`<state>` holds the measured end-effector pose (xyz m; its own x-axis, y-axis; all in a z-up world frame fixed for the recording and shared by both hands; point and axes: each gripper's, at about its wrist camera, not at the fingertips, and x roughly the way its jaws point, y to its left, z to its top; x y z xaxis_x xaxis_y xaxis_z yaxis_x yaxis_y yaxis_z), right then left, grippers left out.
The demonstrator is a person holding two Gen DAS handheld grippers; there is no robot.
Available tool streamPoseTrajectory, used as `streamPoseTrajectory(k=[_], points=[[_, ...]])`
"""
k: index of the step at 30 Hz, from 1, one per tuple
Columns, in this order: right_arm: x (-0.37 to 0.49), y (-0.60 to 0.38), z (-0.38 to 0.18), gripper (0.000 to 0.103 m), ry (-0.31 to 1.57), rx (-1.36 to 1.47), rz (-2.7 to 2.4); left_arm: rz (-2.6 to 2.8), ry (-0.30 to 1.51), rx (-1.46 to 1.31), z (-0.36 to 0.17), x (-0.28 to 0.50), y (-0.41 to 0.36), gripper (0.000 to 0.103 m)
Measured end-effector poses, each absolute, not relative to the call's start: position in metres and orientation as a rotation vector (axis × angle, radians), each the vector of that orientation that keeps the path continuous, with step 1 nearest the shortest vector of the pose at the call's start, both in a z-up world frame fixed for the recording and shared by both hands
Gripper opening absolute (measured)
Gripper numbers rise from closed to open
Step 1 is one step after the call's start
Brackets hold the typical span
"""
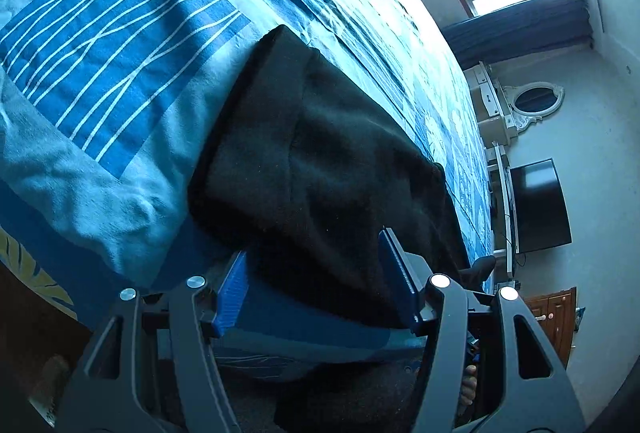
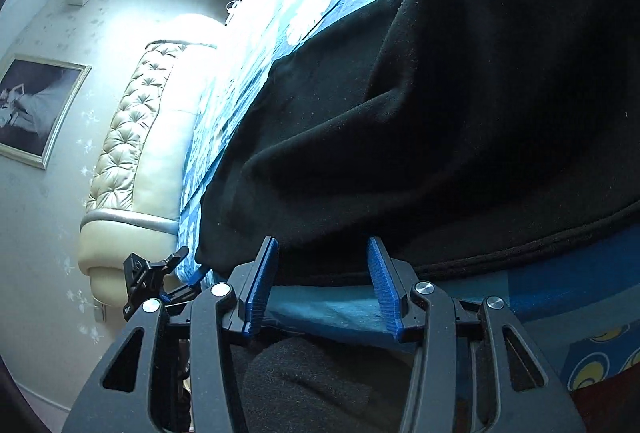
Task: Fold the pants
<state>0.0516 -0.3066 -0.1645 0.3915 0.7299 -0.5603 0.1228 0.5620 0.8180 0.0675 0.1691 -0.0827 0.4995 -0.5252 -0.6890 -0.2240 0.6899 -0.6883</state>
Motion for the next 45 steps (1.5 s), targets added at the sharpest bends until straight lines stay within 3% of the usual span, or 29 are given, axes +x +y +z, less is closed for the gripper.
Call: streamPoseTrajectory(k=[4, 6, 7, 8, 9, 10, 11, 17, 25, 30, 32, 36, 38, 43, 45], points=[[0.051, -0.308, -0.168, 0.048, 1.123, 0.974, 0.443, -0.183, 1.08, -0.811, -0.085, 0.073, 0.165, 0.058], [0.053, -0.306, -0.169, 0.048, 1.11, 0.996, 0.419, -0.156, 1.092, -0.769, -0.085, 0.076, 0.161, 0.044], [0.055, -0.305, -0.17, 0.047, 1.107, 1.005, 0.403, -0.148, 1.106, -0.746, -0.086, 0.078, 0.159, 0.031], [0.056, -0.304, -0.172, 0.04, 1.105, 1.01, 0.384, -0.138, 1.127, -0.731, -0.089, 0.08, 0.159, 0.019], [0.058, -0.303, -0.174, 0.033, 1.112, 0.999, 0.361, -0.124, 1.143, -0.728, -0.092, 0.082, 0.158, 0.016], [0.06, -0.301, -0.176, 0.012, 1.127, 0.983, 0.342, -0.115, 1.149, -0.731, -0.095, 0.083, 0.159, 0.011], [0.059, -0.301, -0.177, 0.008, 1.13, 0.986, 0.331, -0.109, 1.152, -0.74, -0.096, 0.083, 0.161, 0.008], [0.036, -0.301, -0.147, 0.007, 1.094, 0.889, 0.361, -0.102, 1.132, -0.746, -0.094, 0.073, 0.171, 0.007], [0.038, -0.312, -0.181, 0.008, 1.151, 0.962, 0.371, -0.114, 1.137, -0.682, -0.102, 0.074, 0.165, 0.008], [0.029, -0.345, -0.154, 0.014, 1.131, 0.931, 0.375, -0.114, 1.105, -0.554, -0.083, 0.063, 0.155, 0.018], [0.025, -0.377, -0.138, 0.014, 1.059, 0.888, 0.322, -0.097, 1.087, -0.481, -0.073, 0.055, 0.149, 0.033], [0.029, -0.483, -0.123, 0.018, 0.89, 0.963, 0.133, -0.052, 1.021, -0.392, -0.054, 0.047, 0.137, 0.053], [0.034, -0.542, -0.125, 0.026, 0.799, 1.059, 0.054, -0.018, 0.984, -0.38, -0.047, 0.047, 0.129, 0.073], [0.055, -0.65, -0.137, 0.032, 0.677, 1.118, -0.206, 0.007, 0.95, -0.388, -0.045, 0.058, 0.105, 0.087], [0.067, -0.674, -0.147, 0.032, 0.662, 1.153, -0.254, 0.011, 0.96, -0.39, -0.049, 0.064, 0.095, 0.087]])
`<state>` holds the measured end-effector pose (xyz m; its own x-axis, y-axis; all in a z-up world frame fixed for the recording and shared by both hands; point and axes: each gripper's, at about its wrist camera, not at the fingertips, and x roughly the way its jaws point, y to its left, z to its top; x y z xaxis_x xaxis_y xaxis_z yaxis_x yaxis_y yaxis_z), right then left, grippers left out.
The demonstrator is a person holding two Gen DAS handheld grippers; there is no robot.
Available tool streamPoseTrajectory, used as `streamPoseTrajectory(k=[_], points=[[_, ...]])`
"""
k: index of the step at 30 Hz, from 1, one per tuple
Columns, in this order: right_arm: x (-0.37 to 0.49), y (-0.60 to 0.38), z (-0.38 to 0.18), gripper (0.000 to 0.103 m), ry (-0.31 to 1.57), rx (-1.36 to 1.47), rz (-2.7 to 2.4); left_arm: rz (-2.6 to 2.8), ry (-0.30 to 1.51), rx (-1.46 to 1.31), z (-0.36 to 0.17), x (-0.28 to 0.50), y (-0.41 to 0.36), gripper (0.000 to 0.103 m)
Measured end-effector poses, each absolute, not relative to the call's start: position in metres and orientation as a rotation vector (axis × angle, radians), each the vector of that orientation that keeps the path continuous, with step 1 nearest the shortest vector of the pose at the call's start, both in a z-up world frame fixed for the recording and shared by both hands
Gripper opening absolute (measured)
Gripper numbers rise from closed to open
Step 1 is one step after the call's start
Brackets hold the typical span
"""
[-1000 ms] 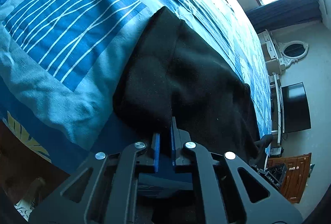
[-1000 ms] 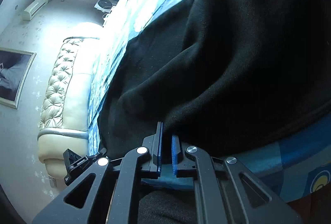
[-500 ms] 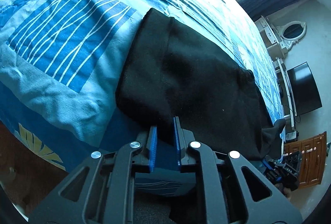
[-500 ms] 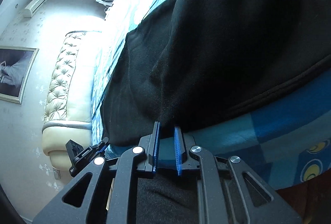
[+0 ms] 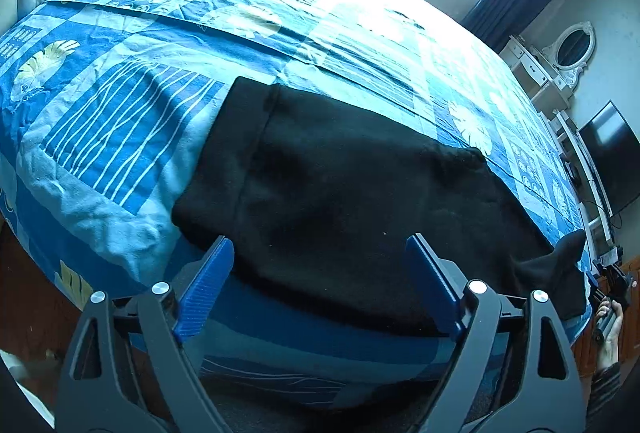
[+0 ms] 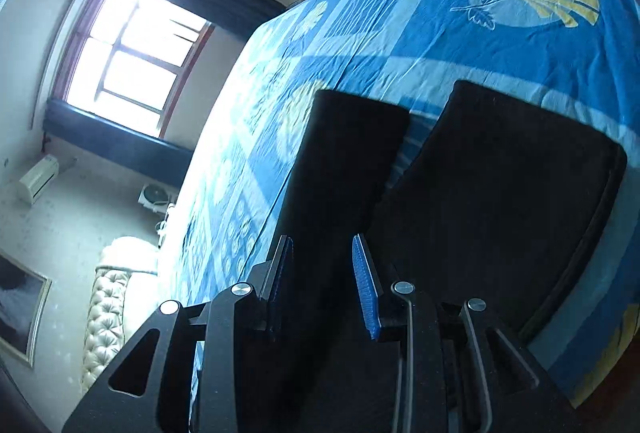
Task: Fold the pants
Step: 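Grasp the stacked leg hems with the right tool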
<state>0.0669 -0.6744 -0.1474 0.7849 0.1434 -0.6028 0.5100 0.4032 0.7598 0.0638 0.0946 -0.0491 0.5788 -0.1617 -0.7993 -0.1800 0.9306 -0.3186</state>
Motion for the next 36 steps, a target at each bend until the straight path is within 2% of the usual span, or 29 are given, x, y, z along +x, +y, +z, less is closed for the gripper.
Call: streamPoseTrajectory(k=[5, 12, 13, 15, 16, 22, 27, 30, 36], points=[[0.091, -0.71, -0.172, 0.043, 0.669, 1.186, -0.344, 0.023, 0.99, -0.413, -0.065, 0.069, 0.076, 0.088], [0.113, -0.716, -0.193, 0.043, 0.64, 1.262, -0.327, 0.055, 1.01, -0.434, -0.078, 0.071, 0.067, 0.091], [0.118, -0.714, -0.19, 0.041, 0.649, 1.253, -0.321, 0.059, 1.011, -0.432, -0.078, 0.072, 0.066, 0.092], [0.124, -0.71, -0.186, 0.027, 0.692, 1.207, -0.32, 0.066, 1.012, -0.432, -0.078, 0.073, 0.066, 0.092], [0.125, -0.709, -0.184, 0.008, 0.717, 1.179, -0.327, 0.069, 1.014, -0.432, -0.079, 0.073, 0.066, 0.092], [0.088, -0.71, -0.151, 0.006, 0.586, 1.176, -0.285, 0.066, 1.019, -0.411, -0.079, 0.071, 0.064, 0.092], [0.02, -0.715, -0.116, 0.006, 0.484, 1.144, -0.281, 0.049, 1.029, -0.39, -0.079, 0.07, 0.064, 0.092], [-0.025, -0.722, -0.13, 0.006, 0.474, 1.188, -0.34, 0.046, 1.025, -0.412, -0.078, 0.067, 0.067, 0.092], [-0.064, -0.726, -0.204, 0.005, 0.564, 1.323, -0.43, 0.036, 1.029, -0.409, -0.078, 0.061, 0.066, 0.092]])
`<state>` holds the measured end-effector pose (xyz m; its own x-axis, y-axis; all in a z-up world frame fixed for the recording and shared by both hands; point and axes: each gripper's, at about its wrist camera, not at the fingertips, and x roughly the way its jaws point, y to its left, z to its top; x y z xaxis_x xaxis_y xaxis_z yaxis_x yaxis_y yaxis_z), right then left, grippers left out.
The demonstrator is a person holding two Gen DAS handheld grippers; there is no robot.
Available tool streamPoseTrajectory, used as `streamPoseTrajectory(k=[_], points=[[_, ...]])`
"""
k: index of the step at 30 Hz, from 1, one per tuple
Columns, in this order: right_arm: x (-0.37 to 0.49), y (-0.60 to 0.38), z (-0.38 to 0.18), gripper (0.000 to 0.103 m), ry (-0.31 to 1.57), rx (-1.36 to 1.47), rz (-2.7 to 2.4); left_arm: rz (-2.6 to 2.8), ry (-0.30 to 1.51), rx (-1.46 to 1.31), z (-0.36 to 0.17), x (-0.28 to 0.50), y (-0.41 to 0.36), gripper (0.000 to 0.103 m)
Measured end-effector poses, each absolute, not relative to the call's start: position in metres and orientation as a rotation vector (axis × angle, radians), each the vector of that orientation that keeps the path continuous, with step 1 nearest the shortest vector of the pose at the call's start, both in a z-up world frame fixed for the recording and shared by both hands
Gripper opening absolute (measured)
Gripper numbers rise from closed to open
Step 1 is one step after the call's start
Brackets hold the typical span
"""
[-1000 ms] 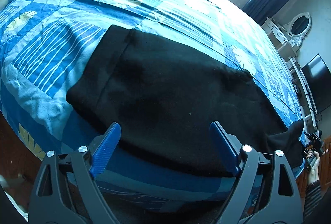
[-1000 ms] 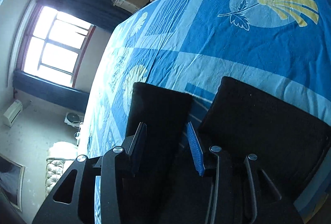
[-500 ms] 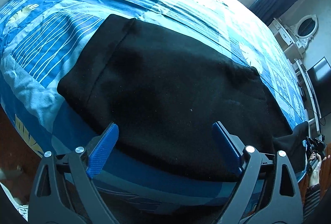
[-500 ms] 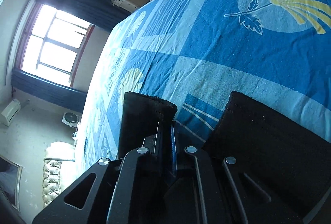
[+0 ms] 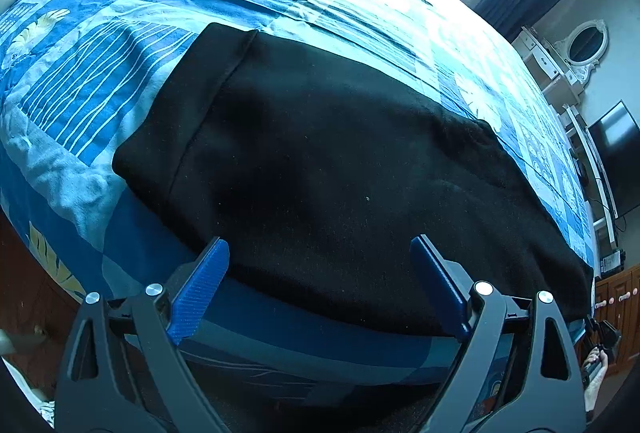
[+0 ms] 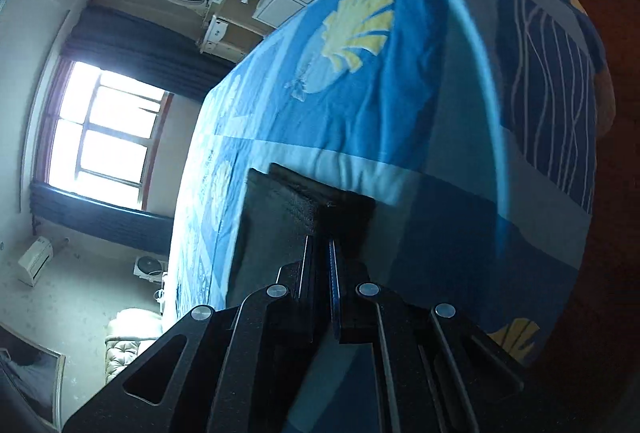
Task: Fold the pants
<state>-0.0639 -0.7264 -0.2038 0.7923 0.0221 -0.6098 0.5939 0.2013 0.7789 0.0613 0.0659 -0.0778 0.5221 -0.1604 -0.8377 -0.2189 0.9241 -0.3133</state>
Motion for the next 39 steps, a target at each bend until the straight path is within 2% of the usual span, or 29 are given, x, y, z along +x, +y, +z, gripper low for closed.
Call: streamPoseTrajectory(k=[8, 13, 15, 17, 19, 22, 26, 27, 28, 29, 31, 35, 39], points=[[-0.062, -0.73, -0.194, 0.009, 0.602, 1.271, -0.437, 0.038, 1.04, -0.415, -0.078, 0.056, 0.065, 0.092], [-0.052, -0.733, -0.146, 0.014, 0.666, 0.981, -0.526, 0.047, 1.062, -0.459, -0.084, 0.055, 0.07, 0.092], [-0.029, -0.733, -0.13, 0.018, 0.695, 0.866, -0.498, 0.048, 1.069, -0.475, -0.087, 0.055, 0.072, 0.092], [0.001, -0.733, -0.119, 0.032, 0.709, 0.776, -0.438, 0.05, 1.066, -0.475, -0.087, 0.054, 0.072, 0.092], [0.032, -0.734, -0.115, 0.039, 0.747, 0.704, -0.383, 0.058, 1.059, -0.466, -0.085, 0.052, 0.071, 0.092], [0.077, -0.732, -0.12, 0.04, 0.827, 0.59, -0.341, 0.074, 1.049, -0.459, -0.081, 0.046, 0.07, 0.092], [0.115, -0.728, -0.141, 0.047, 0.954, 0.492, -0.319, 0.098, 1.064, -0.455, -0.083, 0.042, 0.073, 0.092], [0.119, -0.724, -0.149, 0.047, 0.989, 0.483, -0.315, 0.106, 1.07, -0.451, -0.083, 0.042, 0.073, 0.092], [0.122, -0.72, -0.153, 0.037, 1.015, 0.457, -0.331, 0.114, 1.076, -0.45, -0.084, 0.042, 0.074, 0.092], [0.123, -0.717, -0.154, 0.021, 1.028, 0.418, -0.344, 0.119, 1.079, -0.45, -0.085, 0.042, 0.074, 0.092], [0.119, -0.716, -0.146, 0.016, 0.986, 0.409, -0.338, 0.129, 1.087, -0.453, -0.088, 0.041, 0.074, 0.092], [0.103, -0.73, -0.128, 0.014, 0.864, 0.474, -0.382, 0.138, 1.094, -0.45, -0.089, 0.044, 0.071, 0.092], [0.111, -0.737, -0.162, 0.016, 0.946, 0.502, -0.425, 0.126, 1.09, -0.414, -0.089, 0.047, 0.063, 0.092]])
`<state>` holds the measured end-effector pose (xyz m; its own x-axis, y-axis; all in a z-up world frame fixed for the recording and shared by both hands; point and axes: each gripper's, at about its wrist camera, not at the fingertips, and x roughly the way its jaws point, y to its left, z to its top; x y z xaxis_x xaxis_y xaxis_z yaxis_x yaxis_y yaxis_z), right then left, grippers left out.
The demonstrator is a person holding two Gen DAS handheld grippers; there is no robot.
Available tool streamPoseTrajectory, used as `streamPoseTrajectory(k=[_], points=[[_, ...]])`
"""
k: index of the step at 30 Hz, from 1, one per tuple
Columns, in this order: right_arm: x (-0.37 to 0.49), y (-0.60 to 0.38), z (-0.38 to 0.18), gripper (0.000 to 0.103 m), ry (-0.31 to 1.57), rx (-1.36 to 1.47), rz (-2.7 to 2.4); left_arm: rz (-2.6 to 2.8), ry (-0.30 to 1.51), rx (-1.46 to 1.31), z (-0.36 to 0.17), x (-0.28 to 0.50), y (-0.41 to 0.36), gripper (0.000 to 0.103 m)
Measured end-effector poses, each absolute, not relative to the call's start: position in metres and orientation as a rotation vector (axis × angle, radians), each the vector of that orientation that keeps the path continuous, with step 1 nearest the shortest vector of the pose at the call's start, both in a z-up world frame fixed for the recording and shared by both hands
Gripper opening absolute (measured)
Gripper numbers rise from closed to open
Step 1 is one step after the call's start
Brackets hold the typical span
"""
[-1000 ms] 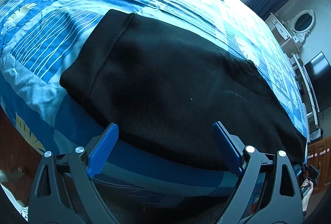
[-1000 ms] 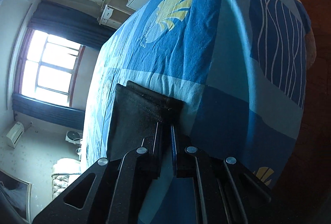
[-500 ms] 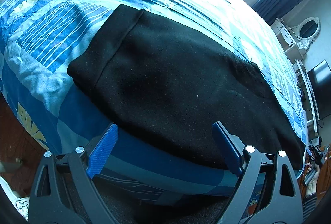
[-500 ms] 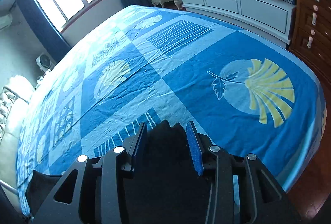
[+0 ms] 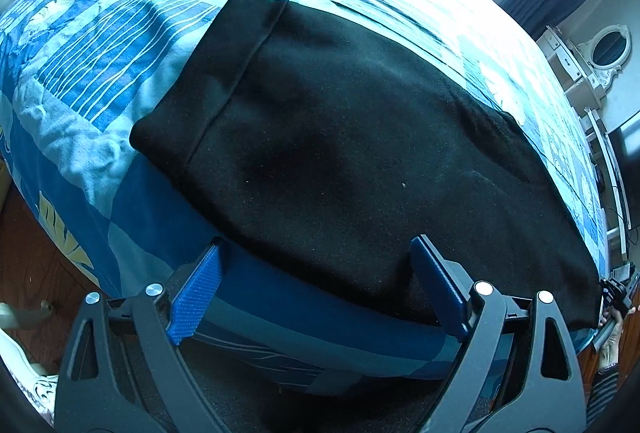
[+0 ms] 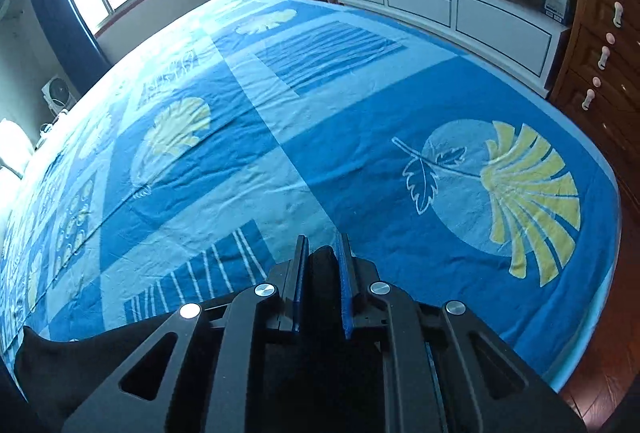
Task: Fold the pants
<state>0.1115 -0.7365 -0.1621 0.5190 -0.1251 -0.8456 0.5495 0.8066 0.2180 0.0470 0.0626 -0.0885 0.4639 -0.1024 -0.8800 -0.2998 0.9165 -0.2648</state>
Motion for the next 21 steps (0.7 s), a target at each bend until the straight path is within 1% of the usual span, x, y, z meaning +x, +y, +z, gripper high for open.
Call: streamPoseTrajectory(k=[1, 3, 5, 8, 11, 15, 17, 19, 21], points=[[0.111, -0.738, -0.164, 0.02, 0.931, 0.526, -0.418, 0.124, 1.089, -0.407, -0.088, 0.047, 0.061, 0.092], [0.105, -0.746, -0.161, 0.024, 0.904, 0.625, -0.387, 0.121, 1.087, -0.397, -0.088, 0.045, 0.059, 0.092], [0.092, -0.758, -0.159, 0.034, 0.88, 0.73, -0.343, 0.115, 1.081, -0.39, -0.086, 0.044, 0.059, 0.092], [0.062, -0.779, -0.156, 0.042, 0.824, 0.86, -0.274, 0.103, 1.061, -0.368, -0.08, 0.04, 0.06, 0.092], [0.029, -0.8, -0.162, 0.045, 0.809, 0.983, -0.218, 0.097, 1.04, -0.342, -0.074, 0.038, 0.061, 0.092], [-0.002, -0.811, -0.178, 0.046, 0.837, 1.053, -0.163, 0.084, 1.031, -0.344, -0.068, 0.039, 0.062, 0.092], [-0.009, -0.811, -0.185, 0.047, 0.827, 1.104, -0.107, 0.076, 1.021, -0.337, -0.066, 0.04, 0.061, 0.092], [-0.008, -0.808, -0.193, 0.051, 0.825, 1.161, -0.04, 0.074, 1.014, -0.326, -0.064, 0.042, 0.059, 0.092], [-0.004, -0.801, -0.198, 0.054, 0.833, 1.191, 0.014, 0.073, 1.009, -0.327, -0.062, 0.044, 0.057, 0.092]])
